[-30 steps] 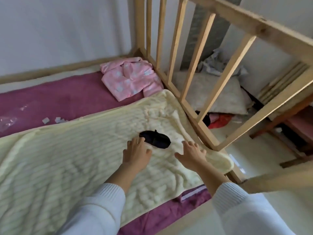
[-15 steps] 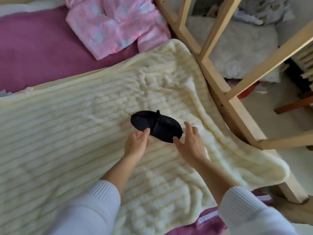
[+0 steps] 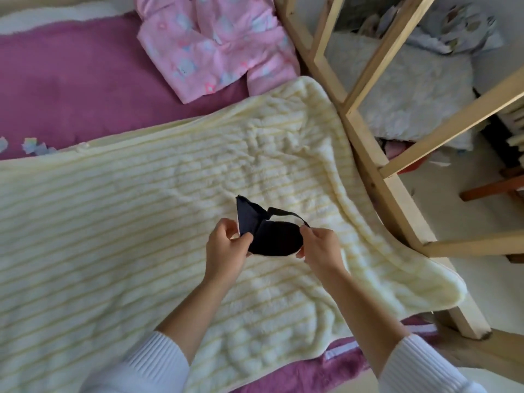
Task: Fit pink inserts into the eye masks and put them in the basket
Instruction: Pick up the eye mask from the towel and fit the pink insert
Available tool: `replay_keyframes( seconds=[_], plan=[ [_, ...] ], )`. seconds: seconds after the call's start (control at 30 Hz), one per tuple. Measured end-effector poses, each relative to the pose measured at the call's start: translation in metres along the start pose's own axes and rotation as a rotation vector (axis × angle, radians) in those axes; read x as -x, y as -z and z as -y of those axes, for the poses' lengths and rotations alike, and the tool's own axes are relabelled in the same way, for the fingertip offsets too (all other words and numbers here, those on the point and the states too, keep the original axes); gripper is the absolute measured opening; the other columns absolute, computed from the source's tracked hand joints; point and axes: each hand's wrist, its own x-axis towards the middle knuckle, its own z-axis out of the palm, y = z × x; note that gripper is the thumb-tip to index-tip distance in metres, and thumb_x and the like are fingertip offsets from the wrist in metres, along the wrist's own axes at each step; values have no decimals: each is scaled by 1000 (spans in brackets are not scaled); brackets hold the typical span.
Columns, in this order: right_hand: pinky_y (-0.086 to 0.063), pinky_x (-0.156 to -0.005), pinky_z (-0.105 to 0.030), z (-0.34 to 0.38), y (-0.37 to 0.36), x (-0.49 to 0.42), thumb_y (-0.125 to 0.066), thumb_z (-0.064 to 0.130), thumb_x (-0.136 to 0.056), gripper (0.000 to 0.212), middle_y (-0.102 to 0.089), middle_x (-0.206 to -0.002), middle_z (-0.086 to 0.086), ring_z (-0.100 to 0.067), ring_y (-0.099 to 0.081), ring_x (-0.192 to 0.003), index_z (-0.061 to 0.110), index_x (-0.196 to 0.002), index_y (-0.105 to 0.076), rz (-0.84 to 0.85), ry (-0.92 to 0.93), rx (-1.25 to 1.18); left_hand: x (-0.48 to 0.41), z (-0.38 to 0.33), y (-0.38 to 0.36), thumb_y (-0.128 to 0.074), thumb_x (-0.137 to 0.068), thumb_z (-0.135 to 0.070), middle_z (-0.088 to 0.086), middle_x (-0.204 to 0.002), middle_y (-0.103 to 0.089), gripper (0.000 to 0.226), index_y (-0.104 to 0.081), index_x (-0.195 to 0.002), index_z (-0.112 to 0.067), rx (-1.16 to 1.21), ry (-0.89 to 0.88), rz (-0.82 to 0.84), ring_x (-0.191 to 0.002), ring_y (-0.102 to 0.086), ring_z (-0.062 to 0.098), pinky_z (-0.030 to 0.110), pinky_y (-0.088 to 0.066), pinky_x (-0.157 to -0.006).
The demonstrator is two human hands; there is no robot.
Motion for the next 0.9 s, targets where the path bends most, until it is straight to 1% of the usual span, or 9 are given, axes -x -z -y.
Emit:
replay_keyframes(
  seconds=[0.07, 0.2, 0.27, 0.33, 0.4, 0.47, 0.57, 0.8, 0.9],
  plan=[
    [-40, -46, -26, 14, 8, 34, -45, 15, -92, 36, -63, -52, -8, -13, -55, -43, -2, -70, -69, 59, -50, -95, 29, -15, 17, -56, -82, -8, -1, -105, -64, 19, -55, -90, -25, 57, -43, 73, -86, -68, 12, 28, -60, -54],
    [-42, -48, -26, 43, 30, 99, -49, 19, -92, 27, -75, -65, -12, -18, -60, -50, 2, -83, -69, 187, -171, -358, 92, -44, 55, -51, -91, -17, -7, -102, -73, 25, -63, -96, -38, 76, -55, 251, -90, -71, 7, 30, -61, -63],
    [-42, -51, -27, 56, 41, 126, -49, 20, -91, 25, -76, -72, -14, -18, -61, -53, 1, -89, -66, 250, -189, -416, 122, -56, 72, -58, -84, -33, -12, -100, -74, 18, -64, -100, -39, 96, -57, 345, -96, -70, 7, 31, -62, -74],
    [-41, -54, -28, 68, 51, 151, -48, 20, -92, 24, -76, -73, -13, -17, -62, -52, 2, -91, -64, 326, -186, -461, 150, -67, 84, -72, -70, -41, -13, -105, -73, 36, -63, -105, -41, 73, -116, 391, -97, -70, 5, 24, -59, -79],
    [-40, -54, -27, 76, 57, 174, -48, 22, -92, 25, -76, -73, -12, -17, -62, -51, 5, -87, -66, 394, -164, -435, 174, -78, 93, -81, -67, -31, -8, -101, -72, 45, -63, -108, -39, -35, -231, 328, -91, -70, 2, 17, -56, -75],
    [-39, -48, -25, 84, 62, 195, -49, 23, -88, 28, -76, -70, -10, -16, -59, -48, 7, -79, -71, 377, -73, -259, 195, -91, 104, -75, -74, -13, -6, -89, -73, 34, -68, -100, -34, -114, -332, 247, -77, -69, 2, 14, -51, -65],
    [-34, -42, -24, 94, 70, 212, -53, 19, -79, 26, -70, -59, -5, -16, -50, -44, 6, -68, -73, 194, 68, -140, 221, -100, 123, -62, -72, -7, 4, -79, -73, 27, -73, -89, -25, -187, -356, 178, -63, -68, 17, 28, -52, -54],
    [-42, -67, -28, 113, 68, 253, -54, 17, -80, 19, -66, -61, 3, -15, -59, -67, 15, -62, -60, 523, -110, -712, 267, -92, 174, -60, -59, -20, 0, -72, -65, 21, -68, -78, -21, -282, -292, 9, -63, -55, 12, 29, -42, -59],
    [-48, -81, -31, 124, 60, 269, -52, 18, -82, 15, -74, -83, 0, -16, -67, -87, 12, -80, -66, 590, -147, -853, 284, -89, 199, -62, -55, -21, -10, -62, -58, 17, -63, -72, -24, -348, -298, -12, -55, -48, 8, 27, -37, -54]
  ],
)
